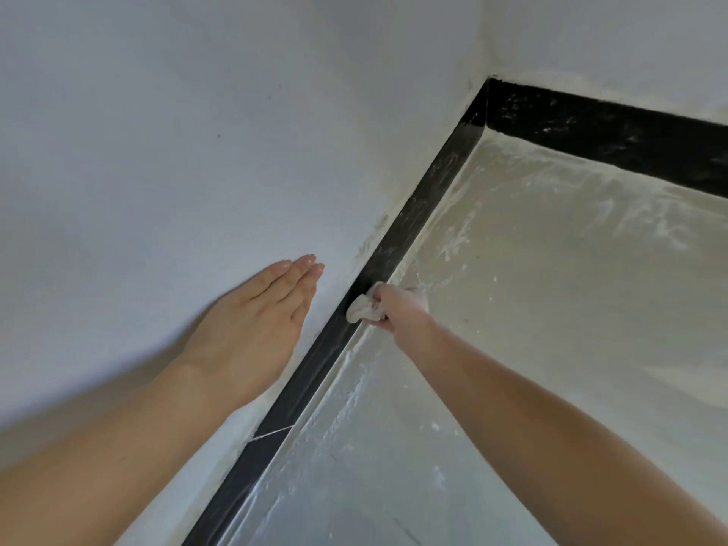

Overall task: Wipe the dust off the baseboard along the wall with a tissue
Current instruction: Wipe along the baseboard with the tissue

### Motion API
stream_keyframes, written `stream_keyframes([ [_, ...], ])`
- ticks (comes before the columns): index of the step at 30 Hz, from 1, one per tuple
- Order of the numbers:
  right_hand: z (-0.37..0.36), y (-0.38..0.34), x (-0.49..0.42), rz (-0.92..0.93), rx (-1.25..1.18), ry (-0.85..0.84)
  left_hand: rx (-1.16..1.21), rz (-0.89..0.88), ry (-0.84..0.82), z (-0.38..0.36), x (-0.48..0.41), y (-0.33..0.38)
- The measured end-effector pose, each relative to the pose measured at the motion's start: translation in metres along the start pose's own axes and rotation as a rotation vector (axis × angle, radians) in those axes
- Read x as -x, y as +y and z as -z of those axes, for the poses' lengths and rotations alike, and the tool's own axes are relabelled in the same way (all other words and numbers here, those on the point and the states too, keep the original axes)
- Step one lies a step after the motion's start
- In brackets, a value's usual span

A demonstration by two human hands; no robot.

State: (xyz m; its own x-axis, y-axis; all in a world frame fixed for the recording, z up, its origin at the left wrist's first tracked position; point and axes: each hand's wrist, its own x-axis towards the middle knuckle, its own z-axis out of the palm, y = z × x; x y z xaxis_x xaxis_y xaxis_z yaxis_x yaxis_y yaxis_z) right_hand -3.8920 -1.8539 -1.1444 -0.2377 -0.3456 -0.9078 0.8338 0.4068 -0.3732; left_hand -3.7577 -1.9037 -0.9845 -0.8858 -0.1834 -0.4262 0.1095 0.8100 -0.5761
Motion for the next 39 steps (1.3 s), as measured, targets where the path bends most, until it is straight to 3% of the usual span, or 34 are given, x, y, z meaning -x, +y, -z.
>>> stream_keyframes([
  [4, 0.024, -0.032, 0.02, 0.121, -0.037, -0.02, 0.023, -0.008, 0.007, 0.013, -0.004, -0.008],
  [7, 0.027, -0.045, 0.035, 0.093, 0.002, -0.039, -0.008, -0.011, -0.18, 0.023, -0.006, -0.012],
  [19, 0.047, -0.138, 0.075, 0.295, 0.5, 0.095, 0.029, 0.007, -0.017, 0.023, -0.079, -0.01],
  [26, 0.049, -0.116, 0.043, 0.176, 0.787, 0.0, -0.046, -0.088, -0.044, 0.015, -0.097, -0.017],
  [30, 0.042, -0.054, 0.018, 0.027, 0.68, -0.123, -0.049, -0.072, -0.044, 0.012, -0.119, -0.016],
  [36, 0.006, -0.004, -0.006, -0.203, 0.146, -0.273, 0.012, 0.043, -0.022, 0.01, -0.142, -0.003],
  [39, 0.006, -0.026, -0.011, -0.123, 0.027, -0.274, -0.058, -0.008, -0.069, 0.01, -0.135, -0.004],
])
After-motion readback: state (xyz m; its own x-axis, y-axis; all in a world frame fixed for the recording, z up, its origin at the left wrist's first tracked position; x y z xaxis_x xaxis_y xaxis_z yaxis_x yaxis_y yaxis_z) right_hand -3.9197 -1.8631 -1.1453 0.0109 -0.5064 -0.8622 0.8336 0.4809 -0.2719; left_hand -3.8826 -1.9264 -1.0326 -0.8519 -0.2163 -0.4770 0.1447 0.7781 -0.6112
